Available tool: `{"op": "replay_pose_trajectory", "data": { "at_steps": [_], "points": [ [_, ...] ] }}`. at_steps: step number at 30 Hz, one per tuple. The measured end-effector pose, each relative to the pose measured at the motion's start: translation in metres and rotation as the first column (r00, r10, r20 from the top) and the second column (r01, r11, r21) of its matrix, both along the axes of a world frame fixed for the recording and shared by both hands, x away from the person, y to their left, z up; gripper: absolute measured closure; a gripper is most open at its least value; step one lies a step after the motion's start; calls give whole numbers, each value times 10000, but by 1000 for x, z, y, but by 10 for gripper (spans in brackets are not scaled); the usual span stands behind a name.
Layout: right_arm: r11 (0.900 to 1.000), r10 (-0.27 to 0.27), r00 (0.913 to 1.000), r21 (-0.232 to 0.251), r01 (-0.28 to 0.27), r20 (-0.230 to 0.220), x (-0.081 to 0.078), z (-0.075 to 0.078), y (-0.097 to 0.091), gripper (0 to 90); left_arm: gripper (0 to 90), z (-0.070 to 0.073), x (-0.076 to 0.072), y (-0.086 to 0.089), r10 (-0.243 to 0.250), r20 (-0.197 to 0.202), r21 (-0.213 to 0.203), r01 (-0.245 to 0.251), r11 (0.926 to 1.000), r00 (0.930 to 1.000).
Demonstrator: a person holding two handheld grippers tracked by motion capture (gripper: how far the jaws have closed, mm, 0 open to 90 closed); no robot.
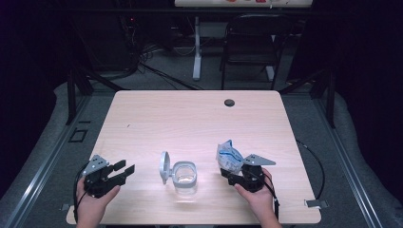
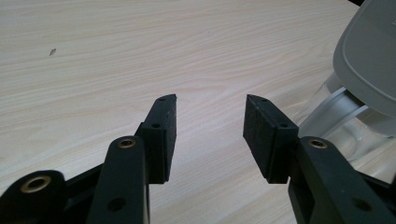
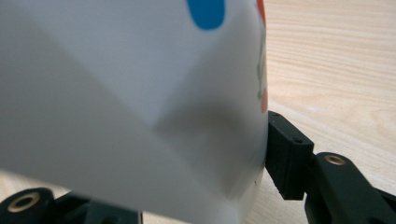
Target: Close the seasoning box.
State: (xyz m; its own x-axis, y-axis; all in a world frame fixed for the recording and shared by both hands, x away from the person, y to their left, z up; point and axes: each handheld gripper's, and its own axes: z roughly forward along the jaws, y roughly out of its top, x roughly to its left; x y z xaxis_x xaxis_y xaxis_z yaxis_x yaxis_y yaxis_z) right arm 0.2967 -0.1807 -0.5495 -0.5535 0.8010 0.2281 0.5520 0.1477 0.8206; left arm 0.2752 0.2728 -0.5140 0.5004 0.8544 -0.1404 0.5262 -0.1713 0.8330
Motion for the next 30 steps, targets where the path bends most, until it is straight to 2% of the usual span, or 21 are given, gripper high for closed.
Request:
{"op": "replay_pose_trajectory", "data": {
  "at_steps": [2, 4, 13, 14, 16, 17, 22, 23, 30],
  "points": [
    [10000, 3, 10000, 59, -3, 99, 0, 1, 0, 472, 549, 0, 0, 0, -1, -3, 2, 1, 10000, 10000],
    [9996, -4, 9999, -266, 7, 101, -1, 2, 0, 472, 549, -1, 0, 0, -14, -6, 7, 14, 10000, 10000],
    [9978, 37, 9993, -669, -13, 367, -3, 4, 3, 472, 541, -2, 0, -1, -10, -54, 50, 10, 10000, 10000],
    [9985, 65, 9991, -554, -41, 427, -3, 4, 4, 472, 540, -2, 0, -1, -3, -52, 48, 4, 10000, 10000],
    [9963, 37, 9987, -855, 6, 501, -5, 6, 5, 472, 539, -2, 0, -1, -18, -33, 55, 19, 10000, 10000],
    [9969, 61, 9987, -782, -21, 512, -5, 6, 6, 472, 539, -2, 0, -1, -15, -49, 73, 15, 10000, 10000],
    [9947, 52, 9977, -1032, 19, 680, -7, 9, 9, 472, 539, -2, 0, -1, -28, -54, 78, 28, 10000, 10000],
    [9956, 57, 9971, -939, 15, 760, -8, 9, 10, 472, 539, -2, 0, -1, -30, -59, 79, 31, 10000, 10000],
    [9859, 224, 9915, -1671, -7, 1280, -13, 14, 17, 472, 539, -2, 0, -1, -20, -63, 79, 20, 10000, 10000]
  ]
}}
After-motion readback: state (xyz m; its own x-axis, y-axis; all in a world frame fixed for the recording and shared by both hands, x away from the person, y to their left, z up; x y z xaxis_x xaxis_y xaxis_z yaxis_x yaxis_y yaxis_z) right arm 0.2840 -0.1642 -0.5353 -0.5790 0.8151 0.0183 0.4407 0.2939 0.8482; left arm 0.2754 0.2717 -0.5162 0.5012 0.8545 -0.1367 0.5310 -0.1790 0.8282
